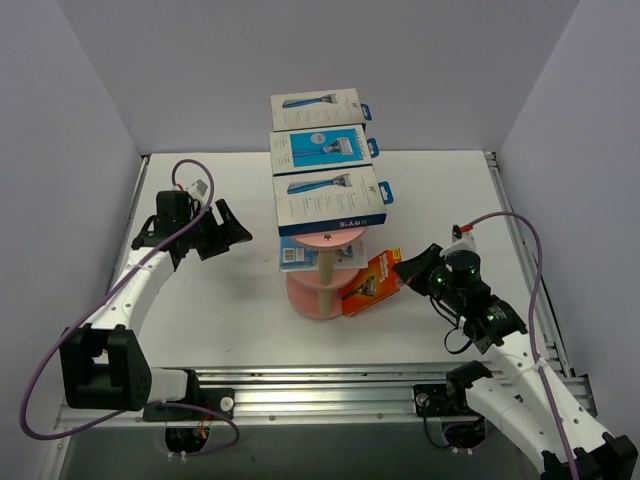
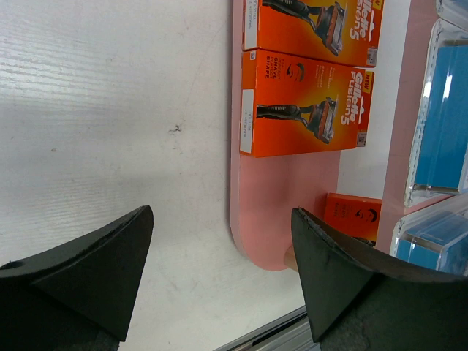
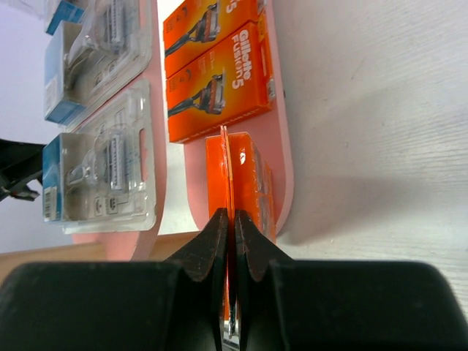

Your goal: Place and organize the shaving razors onto the shelf

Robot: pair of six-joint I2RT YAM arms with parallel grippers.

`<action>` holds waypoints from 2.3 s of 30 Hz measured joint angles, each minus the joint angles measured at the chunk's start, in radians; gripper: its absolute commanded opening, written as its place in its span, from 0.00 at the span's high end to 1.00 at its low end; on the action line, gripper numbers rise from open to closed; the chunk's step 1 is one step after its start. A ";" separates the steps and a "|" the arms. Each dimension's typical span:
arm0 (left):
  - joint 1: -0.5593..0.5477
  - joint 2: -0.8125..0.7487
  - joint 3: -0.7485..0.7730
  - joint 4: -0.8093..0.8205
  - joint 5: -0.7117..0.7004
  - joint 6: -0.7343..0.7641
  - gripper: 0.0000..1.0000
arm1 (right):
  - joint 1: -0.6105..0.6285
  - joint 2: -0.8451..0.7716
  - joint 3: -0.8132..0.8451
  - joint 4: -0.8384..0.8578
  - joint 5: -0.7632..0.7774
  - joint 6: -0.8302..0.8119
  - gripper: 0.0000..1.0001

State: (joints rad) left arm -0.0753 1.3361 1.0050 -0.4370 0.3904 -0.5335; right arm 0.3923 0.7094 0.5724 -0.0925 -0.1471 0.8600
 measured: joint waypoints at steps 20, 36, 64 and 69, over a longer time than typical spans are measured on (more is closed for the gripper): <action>0.000 0.000 0.000 0.000 0.004 0.000 0.15 | -0.005 0.082 -0.007 -0.090 0.102 -0.077 1.00; 0.000 0.000 0.000 0.000 0.004 0.000 0.15 | -0.066 0.169 -0.010 -0.095 0.104 -0.144 1.00; 0.000 0.000 0.000 0.000 0.010 0.000 0.15 | -0.158 0.264 -0.025 0.011 0.026 -0.237 1.00; 0.000 0.000 0.000 0.000 0.011 0.000 0.15 | -0.158 0.279 -0.025 0.041 0.026 -0.241 1.00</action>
State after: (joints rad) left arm -0.0753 1.3361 1.0050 -0.4366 0.4015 -0.5335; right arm 0.2340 0.9886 0.5472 -0.0517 -0.1215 0.6189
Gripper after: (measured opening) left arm 0.849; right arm 0.010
